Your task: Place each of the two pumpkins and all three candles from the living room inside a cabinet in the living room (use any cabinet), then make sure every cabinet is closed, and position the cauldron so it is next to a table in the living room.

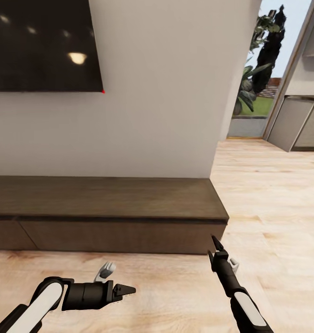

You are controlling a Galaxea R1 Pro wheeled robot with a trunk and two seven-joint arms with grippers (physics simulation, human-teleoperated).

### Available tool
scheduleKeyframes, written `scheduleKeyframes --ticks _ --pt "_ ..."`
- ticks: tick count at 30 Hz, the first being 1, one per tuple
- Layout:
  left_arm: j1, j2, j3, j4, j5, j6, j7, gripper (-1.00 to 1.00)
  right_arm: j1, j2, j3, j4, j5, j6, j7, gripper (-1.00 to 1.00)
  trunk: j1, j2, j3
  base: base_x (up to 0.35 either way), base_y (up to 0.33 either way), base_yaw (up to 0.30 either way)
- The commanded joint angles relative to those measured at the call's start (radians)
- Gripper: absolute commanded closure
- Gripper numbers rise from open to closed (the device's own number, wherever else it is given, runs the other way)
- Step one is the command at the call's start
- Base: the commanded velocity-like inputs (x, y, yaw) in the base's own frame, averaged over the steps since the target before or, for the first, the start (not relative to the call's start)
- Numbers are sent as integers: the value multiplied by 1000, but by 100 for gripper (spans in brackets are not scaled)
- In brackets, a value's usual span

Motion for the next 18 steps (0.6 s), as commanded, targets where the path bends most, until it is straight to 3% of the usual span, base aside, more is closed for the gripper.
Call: scheduleKeyframes --ticks 1,9,15,18 --pt "-1 1 -1 0 -10 1 -10 -100 -1 1 -4 0 -10 10 2 -100 0 0 -1 94 0 0" --pt "-1 1 -5 0 -10 1 -10 -100 -1 1 -4 0 -10 10 2 -100 0 0 -1 186 22 0" --pt "-1 1 -6 0 -10 1 -10 -100 -1 1 -4 0 -10 10 2 -100 0 0 -1 28 4 0" --pt "-1 1 -6 0 -10 1 -10 -100 -1 0 -4 0 -10 10 2 -100 1 -1 -12 3 0 0"
